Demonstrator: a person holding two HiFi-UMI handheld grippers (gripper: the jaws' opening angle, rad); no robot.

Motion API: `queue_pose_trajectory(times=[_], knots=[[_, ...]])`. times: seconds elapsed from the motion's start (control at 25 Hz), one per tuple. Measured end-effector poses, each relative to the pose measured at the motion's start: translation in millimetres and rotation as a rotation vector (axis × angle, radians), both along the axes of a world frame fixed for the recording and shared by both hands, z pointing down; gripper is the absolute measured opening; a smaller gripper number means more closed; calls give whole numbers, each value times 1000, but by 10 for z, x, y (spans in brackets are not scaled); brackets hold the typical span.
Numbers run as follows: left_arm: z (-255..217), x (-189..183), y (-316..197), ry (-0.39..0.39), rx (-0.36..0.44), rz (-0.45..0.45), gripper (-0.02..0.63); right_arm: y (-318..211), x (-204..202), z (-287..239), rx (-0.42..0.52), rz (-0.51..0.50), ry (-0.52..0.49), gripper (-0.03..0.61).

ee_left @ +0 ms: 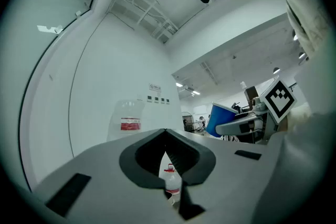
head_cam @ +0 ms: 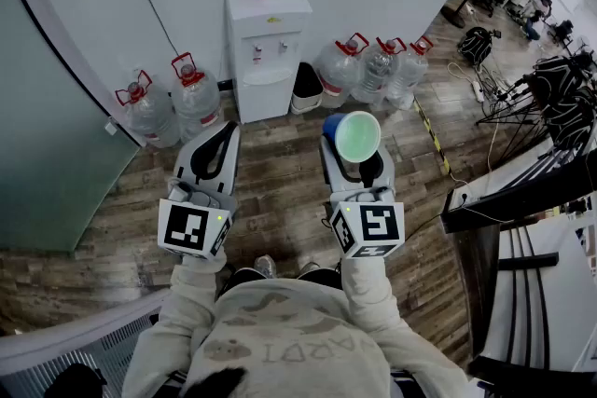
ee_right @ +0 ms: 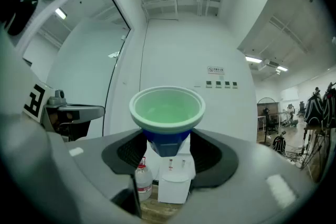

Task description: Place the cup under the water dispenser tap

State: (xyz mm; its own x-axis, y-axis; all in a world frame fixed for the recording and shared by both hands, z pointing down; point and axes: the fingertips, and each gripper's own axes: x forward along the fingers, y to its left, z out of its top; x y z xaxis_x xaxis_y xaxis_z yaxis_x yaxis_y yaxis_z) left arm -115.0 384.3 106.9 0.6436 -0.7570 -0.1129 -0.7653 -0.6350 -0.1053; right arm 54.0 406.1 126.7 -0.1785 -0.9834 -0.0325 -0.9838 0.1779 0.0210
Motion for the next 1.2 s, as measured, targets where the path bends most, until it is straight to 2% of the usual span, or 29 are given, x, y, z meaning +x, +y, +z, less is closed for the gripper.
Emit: queue_pose_trajectory(times=[0.32, 1.2], knots=[[-13, 32, 9, -3, 3, 3, 5, 22, -25, -42, 15, -38, -7, 266], [-13, 114, -93, -11, 5, 12, 5, -87, 38, -26, 20, -27, -6, 265]])
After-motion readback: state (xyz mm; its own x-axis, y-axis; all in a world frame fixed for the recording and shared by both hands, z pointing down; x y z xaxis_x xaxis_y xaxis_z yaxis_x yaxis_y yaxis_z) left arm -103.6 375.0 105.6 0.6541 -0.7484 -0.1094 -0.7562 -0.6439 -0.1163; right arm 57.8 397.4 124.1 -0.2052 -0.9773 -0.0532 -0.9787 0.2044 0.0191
